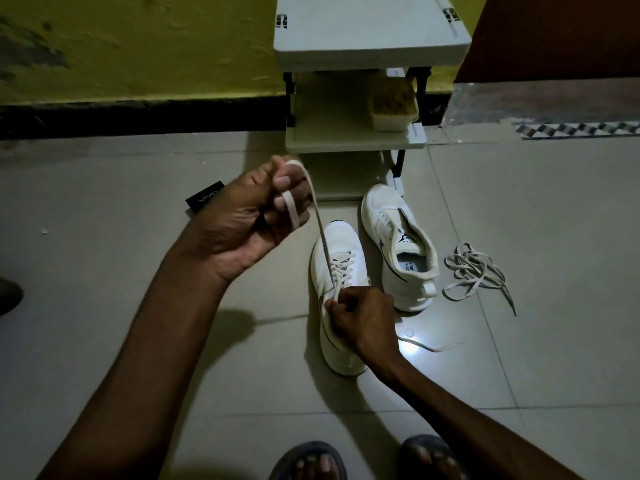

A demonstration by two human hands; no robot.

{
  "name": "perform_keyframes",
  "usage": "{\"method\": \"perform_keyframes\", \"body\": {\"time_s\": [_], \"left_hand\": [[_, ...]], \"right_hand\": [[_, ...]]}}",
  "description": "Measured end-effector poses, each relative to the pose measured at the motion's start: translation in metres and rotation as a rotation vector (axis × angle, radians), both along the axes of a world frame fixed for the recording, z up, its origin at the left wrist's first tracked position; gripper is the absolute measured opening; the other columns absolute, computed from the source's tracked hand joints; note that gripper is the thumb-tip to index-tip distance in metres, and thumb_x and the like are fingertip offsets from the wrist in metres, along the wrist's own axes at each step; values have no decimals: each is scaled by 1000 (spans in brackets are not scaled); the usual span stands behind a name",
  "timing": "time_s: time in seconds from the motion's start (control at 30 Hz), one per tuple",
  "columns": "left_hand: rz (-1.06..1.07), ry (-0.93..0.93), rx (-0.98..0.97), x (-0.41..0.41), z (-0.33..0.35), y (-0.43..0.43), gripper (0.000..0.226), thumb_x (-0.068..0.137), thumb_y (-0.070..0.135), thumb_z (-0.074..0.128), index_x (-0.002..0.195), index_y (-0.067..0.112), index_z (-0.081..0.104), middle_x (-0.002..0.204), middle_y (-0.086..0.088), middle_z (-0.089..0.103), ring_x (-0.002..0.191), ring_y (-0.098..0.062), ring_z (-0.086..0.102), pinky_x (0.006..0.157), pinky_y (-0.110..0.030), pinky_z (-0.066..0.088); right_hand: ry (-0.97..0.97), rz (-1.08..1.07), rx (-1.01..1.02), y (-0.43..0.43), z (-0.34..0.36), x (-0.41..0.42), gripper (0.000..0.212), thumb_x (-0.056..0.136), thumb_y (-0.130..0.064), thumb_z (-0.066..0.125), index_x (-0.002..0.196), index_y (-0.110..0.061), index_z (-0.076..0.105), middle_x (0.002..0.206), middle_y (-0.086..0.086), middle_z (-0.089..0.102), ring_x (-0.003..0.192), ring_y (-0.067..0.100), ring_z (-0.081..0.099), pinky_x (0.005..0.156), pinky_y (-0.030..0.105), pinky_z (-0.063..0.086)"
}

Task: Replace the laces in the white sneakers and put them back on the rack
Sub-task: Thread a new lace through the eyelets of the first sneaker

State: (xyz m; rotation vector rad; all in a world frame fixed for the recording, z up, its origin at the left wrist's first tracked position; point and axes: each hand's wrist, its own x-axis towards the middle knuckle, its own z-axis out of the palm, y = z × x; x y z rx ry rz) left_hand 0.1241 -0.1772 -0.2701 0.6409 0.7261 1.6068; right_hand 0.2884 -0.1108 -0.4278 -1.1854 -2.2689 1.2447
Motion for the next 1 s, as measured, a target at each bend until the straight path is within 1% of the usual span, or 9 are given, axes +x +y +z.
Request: {"method": "perform_keyframes", "body": {"time_s": [0.17,0.23,0.33,0.4,0.5,0.6,0.73,0.9,1.0], "left_hand": [[66,310,-170,18,7,4,37,98,7,40,72,19,64,60,4,46,47,-2,36,50,-15,27],[188,684,-357,14,3,2,32,102,10,43,86,16,71,63,3,49,51,-5,40,54,-15,39],[326,1191,-629,13,-15,4,29,101,8,47,98,21,73,68,6,60,63,-9,55,71,-35,56],[380,1231,-700,20,-31,4,24,97,5,54,91,21,71,67,5,64,64,-10,61,73,-37,57],[310,1190,-690,38,-53,4,25,90,7,65,75,26,69,68,9,69,63,-2,64,67,-27,51],[206,1289,-697,57,-75,5,17,85,14,70,77,28,75,78,13,73,78,-2,68,79,-24,52],[250,1380,-758,77,-98,5,14,87,16,69,92,25,78,97,6,75,94,-10,67,87,-21,50],[466,1309,-846,86,-106,6,21,85,14,67,100,28,61,88,3,72,83,-14,67,77,-30,55],[502,1304,-836,91,-108,8,32,82,15,69,103,30,51,84,5,72,83,-16,67,78,-33,54]], "right_hand": [[-85,11,-55,3,16,-2,37,81,-28,72,55,-6,57,46,0,49,41,5,42,48,20,40],[-90,47,-135,9,26,3,28,81,-21,73,59,-6,64,49,0,59,43,5,53,50,17,47],[-14,57,-57,14,41,17,7,79,-19,77,75,-16,72,65,-3,69,57,6,66,57,21,55],[-116,113,231,14,42,24,22,71,-29,81,89,-20,72,80,-4,68,70,12,64,62,23,47],[-207,163,376,18,37,23,34,69,-32,81,97,-15,70,90,4,67,78,23,64,64,25,40],[-178,163,356,28,34,21,14,81,-24,72,91,-13,73,82,6,70,74,22,63,65,24,38],[-69,184,264,35,30,24,9,83,-22,70,84,-15,75,74,1,71,66,11,64,64,25,51],[-65,107,134,48,24,23,6,76,-22,77,72,-18,74,61,-7,66,56,0,59,51,9,36],[-79,103,43,51,23,22,8,74,-25,81,73,-20,75,62,-8,68,57,-1,62,51,9,38]]}}
